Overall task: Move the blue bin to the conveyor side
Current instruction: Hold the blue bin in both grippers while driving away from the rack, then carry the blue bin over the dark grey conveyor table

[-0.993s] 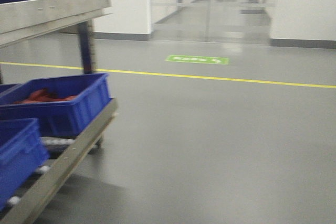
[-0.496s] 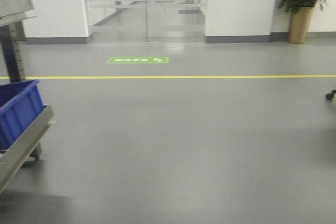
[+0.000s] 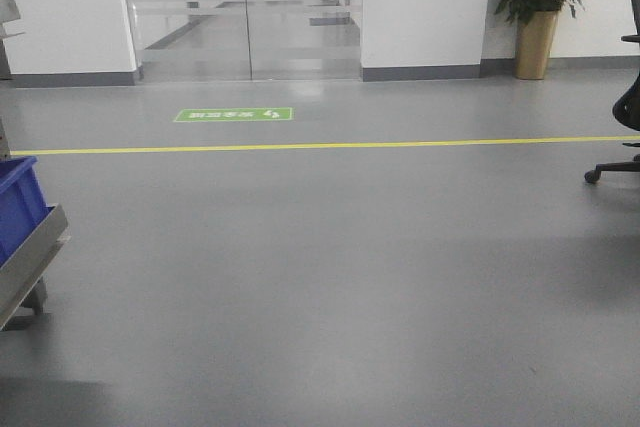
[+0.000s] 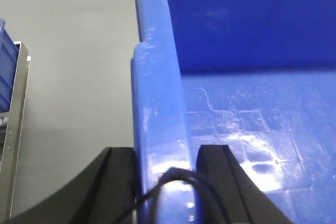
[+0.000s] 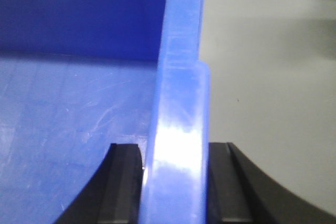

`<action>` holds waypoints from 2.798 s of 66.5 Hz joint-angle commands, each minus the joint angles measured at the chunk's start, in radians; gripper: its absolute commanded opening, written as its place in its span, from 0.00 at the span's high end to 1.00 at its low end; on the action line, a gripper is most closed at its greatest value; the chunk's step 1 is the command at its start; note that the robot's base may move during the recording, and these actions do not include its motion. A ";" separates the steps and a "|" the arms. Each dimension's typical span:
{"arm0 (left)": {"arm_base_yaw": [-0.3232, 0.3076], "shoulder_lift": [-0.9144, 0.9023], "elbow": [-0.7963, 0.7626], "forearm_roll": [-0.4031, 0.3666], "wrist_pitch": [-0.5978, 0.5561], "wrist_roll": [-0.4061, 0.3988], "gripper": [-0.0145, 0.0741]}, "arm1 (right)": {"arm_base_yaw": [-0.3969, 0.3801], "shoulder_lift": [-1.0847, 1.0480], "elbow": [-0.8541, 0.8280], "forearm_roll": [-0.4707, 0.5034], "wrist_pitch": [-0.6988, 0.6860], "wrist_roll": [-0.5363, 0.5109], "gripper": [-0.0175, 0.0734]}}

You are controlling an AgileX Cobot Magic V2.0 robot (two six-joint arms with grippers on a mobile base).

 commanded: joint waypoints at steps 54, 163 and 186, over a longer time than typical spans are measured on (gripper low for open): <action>-0.002 -0.025 -0.020 0.026 -0.094 0.018 0.83 | -0.003 -0.021 -0.016 -0.074 -0.093 -0.021 0.89; -0.002 -0.025 -0.020 0.028 -0.094 0.018 0.83 | -0.003 -0.021 -0.016 -0.074 -0.095 -0.021 0.89; -0.002 -0.025 -0.020 0.045 -0.096 0.018 0.83 | -0.003 -0.021 -0.016 -0.074 -0.095 -0.021 0.89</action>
